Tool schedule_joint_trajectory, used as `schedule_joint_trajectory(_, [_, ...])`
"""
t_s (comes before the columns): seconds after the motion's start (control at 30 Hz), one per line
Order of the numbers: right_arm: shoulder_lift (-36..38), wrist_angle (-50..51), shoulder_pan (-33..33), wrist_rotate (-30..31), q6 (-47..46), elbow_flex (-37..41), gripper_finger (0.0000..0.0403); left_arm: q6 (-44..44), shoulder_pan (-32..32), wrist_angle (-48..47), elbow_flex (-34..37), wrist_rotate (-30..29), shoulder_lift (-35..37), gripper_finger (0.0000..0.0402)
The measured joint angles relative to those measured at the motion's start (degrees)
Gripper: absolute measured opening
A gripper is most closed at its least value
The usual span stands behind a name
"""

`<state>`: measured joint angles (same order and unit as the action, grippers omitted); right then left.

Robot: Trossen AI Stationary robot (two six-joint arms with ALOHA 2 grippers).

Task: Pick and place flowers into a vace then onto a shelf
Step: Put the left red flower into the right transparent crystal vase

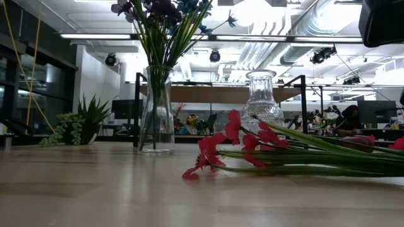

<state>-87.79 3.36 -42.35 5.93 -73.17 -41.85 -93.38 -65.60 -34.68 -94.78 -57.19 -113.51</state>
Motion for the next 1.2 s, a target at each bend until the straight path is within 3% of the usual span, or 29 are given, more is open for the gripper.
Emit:
schedule_joint_trajectory(0.13, [0.0,0.0,0.0,-0.3,-0.1,0.0,0.0032,0.1,0.0,0.0,0.0,0.0,0.0,0.0177])
schedule_joint_trajectory(0.37, [0.0,-0.2,0.2,-0.2,-0.3,-0.1,0.0125,0.1,0.0,-0.3,0.0,0.0,0.0,0.0177])
schedule_joint_trajectory(0.57, [0.0,0.8,2.1,0.1,0.8,-0.1,0.0177,0.1,0.0,-0.7,0.0,0.0,0.0,0.0177])
schedule_joint_trajectory(0.97, [-4.5,-0.1,4.5,-6.5,3.1,-0.1,0.0168,0.0,0.0,-1.1,0.0,0.0,0.0,0.0177])
schedule_joint_trajectory(1.2, [-7.0,-3.9,4.5,-6.8,3.1,-0.1,0.0164,0.0,0.0,-2.0,0.0,0.0,0.0,0.0177])
